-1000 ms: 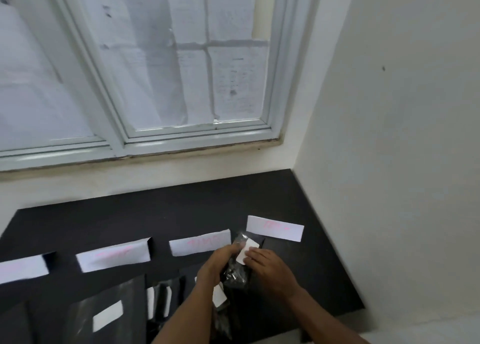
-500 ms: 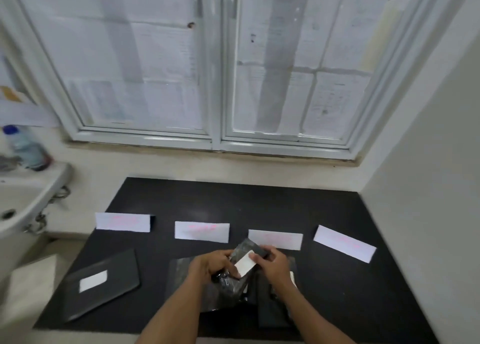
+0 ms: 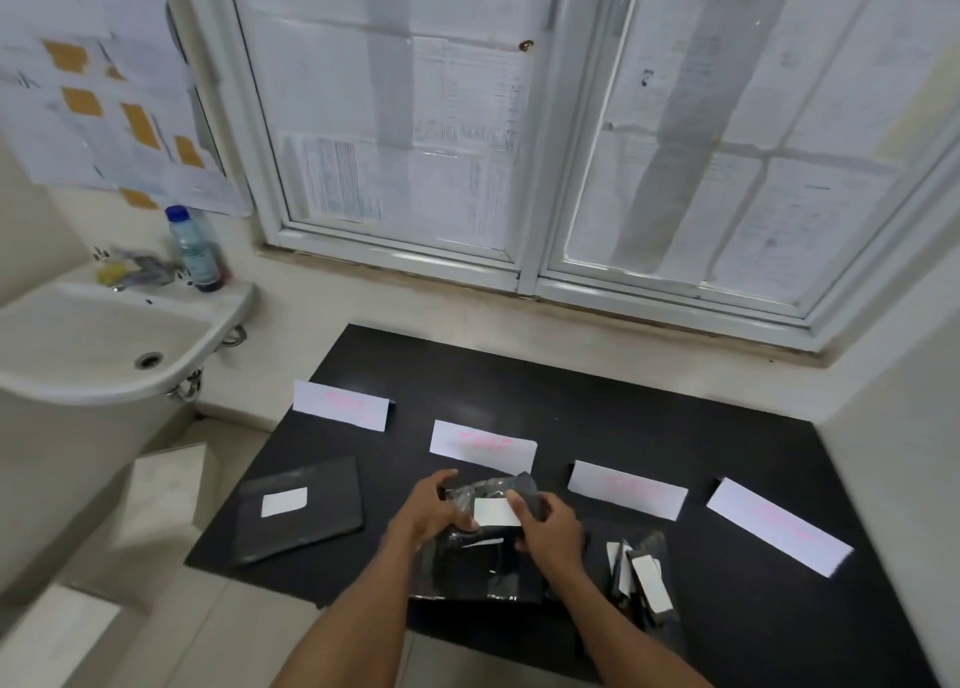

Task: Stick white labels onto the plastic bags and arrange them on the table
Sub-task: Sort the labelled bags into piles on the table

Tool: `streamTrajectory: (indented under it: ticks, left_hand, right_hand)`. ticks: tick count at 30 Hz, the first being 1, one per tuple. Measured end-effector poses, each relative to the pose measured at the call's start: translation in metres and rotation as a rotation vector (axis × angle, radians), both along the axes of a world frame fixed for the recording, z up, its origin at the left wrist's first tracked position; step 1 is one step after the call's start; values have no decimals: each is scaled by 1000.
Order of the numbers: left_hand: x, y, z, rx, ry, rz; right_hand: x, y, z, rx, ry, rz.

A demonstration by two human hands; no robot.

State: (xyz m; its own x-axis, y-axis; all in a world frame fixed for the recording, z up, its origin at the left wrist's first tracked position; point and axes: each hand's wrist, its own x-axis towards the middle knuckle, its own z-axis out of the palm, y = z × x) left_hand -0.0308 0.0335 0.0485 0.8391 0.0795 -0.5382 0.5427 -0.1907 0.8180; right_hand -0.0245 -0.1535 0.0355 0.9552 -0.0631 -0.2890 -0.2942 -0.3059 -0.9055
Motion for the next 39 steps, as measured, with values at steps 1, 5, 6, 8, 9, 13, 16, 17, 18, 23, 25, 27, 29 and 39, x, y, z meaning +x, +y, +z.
streamTrajectory:
  ticks: [1,5,6,8,9,13,16,17,18,23,25,27,29,39]
  left_hand:
    - [2,-2,-1,19,-15,4]
    - [7,-11,-10,39,-41,14]
    - [10,-15,-13,40,-44,25]
    - [11,-20,-21,89,-53,53]
    - [13,-23,-25,123,-58,60]
    - [8,-38,-43,196,-45,-9]
    - [0,-43,-51,231,-49,-11]
    - [-2,-42,-53,215,-46,19]
    - [-4,-42,-51,202,-39,42]
    - [-1,-33,-33,337,-60,54]
    - [3,-29,-24,412,-71,43]
    - [5,-28,-17,447,-70,41]
    - [4,-27,-13,448,-67,59]
    - [4,-28,-15,398,-32,93]
  right_hand:
    - [1,-1,-2,-54,-7,42]
    - [5,-8,-18,-223,-29,59]
    - [7,-10,-21,-286,-39,62]
    - [4,-11,-22,-386,-70,61]
    - [1,-12,-22,-414,-85,55]
    - [-12,-19,-31,-696,-11,94]
    - [-20,-26,-40,-704,83,83]
    - [-21,-29,-41,-660,95,55]
    - [-22,-31,-42,-602,97,23]
    - [-15,-40,-32,-429,63,-121]
    - [-8,-41,-25,-423,25,-147]
    - [-3,-41,-19,-428,3,-152]
    - [-1,-40,-15,-430,-10,-139]
    - [1,-32,-17,-450,26,-81]
